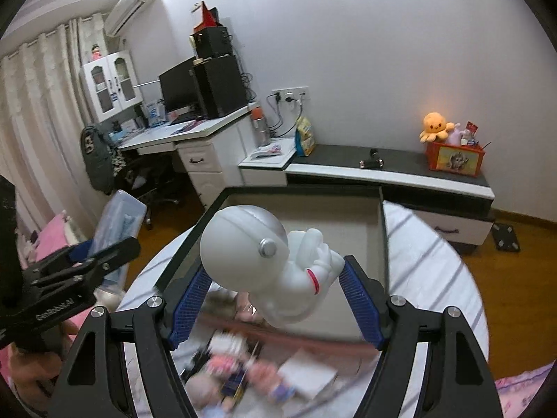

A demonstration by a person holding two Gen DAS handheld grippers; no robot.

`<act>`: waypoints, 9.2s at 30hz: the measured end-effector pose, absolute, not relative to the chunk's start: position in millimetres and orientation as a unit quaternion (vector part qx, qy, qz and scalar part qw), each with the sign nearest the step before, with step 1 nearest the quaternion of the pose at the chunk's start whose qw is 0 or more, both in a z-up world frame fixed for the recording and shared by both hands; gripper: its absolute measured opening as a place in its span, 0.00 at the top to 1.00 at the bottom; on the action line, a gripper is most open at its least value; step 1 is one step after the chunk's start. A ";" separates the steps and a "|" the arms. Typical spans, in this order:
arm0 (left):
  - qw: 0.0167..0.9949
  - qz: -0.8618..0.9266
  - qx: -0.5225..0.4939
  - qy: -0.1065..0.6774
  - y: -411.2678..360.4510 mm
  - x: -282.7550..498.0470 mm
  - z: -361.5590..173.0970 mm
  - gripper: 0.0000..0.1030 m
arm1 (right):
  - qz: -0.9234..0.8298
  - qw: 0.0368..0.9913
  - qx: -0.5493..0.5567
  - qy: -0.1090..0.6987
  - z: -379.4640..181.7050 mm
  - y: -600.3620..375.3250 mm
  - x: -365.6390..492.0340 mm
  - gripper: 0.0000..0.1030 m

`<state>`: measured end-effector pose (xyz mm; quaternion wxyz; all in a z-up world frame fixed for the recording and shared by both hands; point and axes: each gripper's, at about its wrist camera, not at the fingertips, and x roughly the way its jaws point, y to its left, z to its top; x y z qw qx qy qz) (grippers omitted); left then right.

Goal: Organize rigid objects
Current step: 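Carry the box and astronaut into the tray and open both grippers, then withdraw both grippers from the tray toward the remaining items, then grasp the clear glass bottle by its body with the right gripper, then grasp the pink doll with the left gripper while the right gripper holds the bottle, then carry the bottle and doll into the tray and open both grippers, then withdraw both grippers from the tray back toward the remaining items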

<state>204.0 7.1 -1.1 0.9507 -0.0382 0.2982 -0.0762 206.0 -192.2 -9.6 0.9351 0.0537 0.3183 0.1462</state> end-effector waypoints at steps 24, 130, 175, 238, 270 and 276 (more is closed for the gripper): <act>0.910 -0.052 0.008 0.412 -31.0 340.4 -70.1 0.09 | 0.095 0.897 0.054 0.429 -82.6 -199.7 315.9 0.14; 0.905 -0.046 -0.039 0.422 -6.4 95.0 -112.0 0.00 | 0.127 0.884 -0.041 0.448 -145.2 -160.5 81.3 0.31; 0.891 -0.089 -0.036 0.444 -75.3 132.4 -138.8 0.16 | 0.121 0.897 -0.012 0.426 -142.4 -216.9 104.7 0.25; 0.946 -0.081 -0.004 0.315 -36.5 272.2 -14.5 0.18 | 0.143 0.915 0.030 0.377 -51.9 -210.0 283.7 0.25; 0.948 -0.068 -0.018 0.311 -18.1 220.5 -11.4 0.04 | 0.133 0.913 0.098 0.373 -47.8 -211.6 241.1 0.12; 0.948 -0.064 -0.026 0.309 -12.4 198.2 -11.0 0.04 | 0.137 0.914 0.098 0.369 -47.8 -206.0 223.0 0.12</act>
